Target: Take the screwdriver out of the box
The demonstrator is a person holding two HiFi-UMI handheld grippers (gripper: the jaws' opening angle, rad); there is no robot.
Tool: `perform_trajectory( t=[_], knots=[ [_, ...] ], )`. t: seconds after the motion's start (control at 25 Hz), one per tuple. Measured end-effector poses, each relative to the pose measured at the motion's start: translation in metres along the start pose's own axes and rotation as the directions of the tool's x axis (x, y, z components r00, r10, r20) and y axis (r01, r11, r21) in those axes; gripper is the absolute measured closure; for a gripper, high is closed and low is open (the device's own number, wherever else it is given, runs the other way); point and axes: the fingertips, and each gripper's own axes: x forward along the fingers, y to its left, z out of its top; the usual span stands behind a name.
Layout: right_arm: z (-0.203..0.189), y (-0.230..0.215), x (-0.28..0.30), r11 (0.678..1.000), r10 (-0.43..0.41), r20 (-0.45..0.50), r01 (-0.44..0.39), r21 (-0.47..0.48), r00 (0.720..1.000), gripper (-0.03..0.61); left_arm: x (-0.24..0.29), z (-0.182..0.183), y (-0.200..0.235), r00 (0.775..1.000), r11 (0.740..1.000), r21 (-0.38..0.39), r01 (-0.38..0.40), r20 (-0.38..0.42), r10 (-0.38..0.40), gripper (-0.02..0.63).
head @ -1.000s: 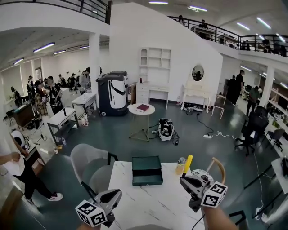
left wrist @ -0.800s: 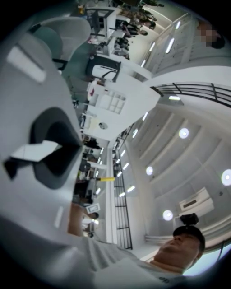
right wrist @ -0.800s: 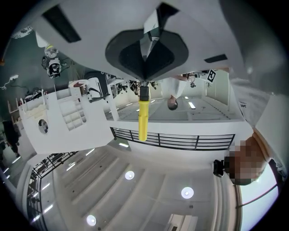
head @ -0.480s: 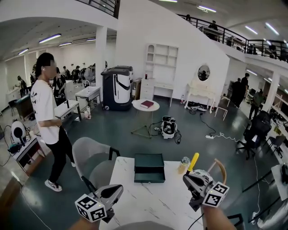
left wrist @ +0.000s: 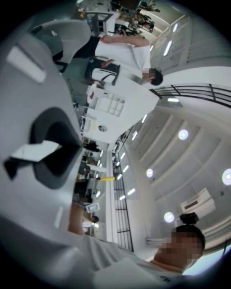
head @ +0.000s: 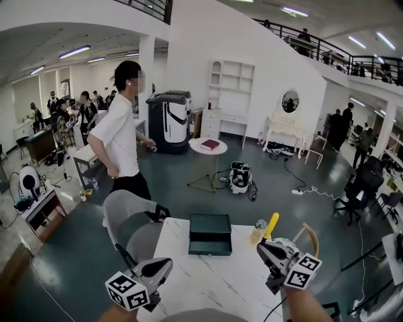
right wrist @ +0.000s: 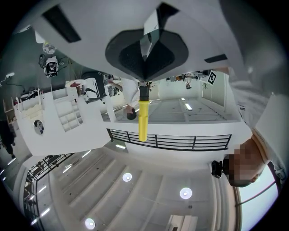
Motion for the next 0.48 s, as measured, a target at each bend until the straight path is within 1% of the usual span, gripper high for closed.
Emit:
perform_trajectory(
  t=[0.2,0.48],
  knots=[
    [0.0051,0.0017,-0.0008,1.0,0.002,-0.003,-0.002,-0.007,1.0,0.569,-0.0007,0.0046,-0.0027,1.0,1.0,0.0,-0.005,0.007,0.005,0.609],
    [0.0013,-0.0009,-0.005,1.0,0.002,-0.006,-0.002,-0.017,1.0,0.569,0.002,-0.0016,-0.0041,1.0,1.0,-0.001,-0.007,0.008,0.007,0.609]
  ],
)
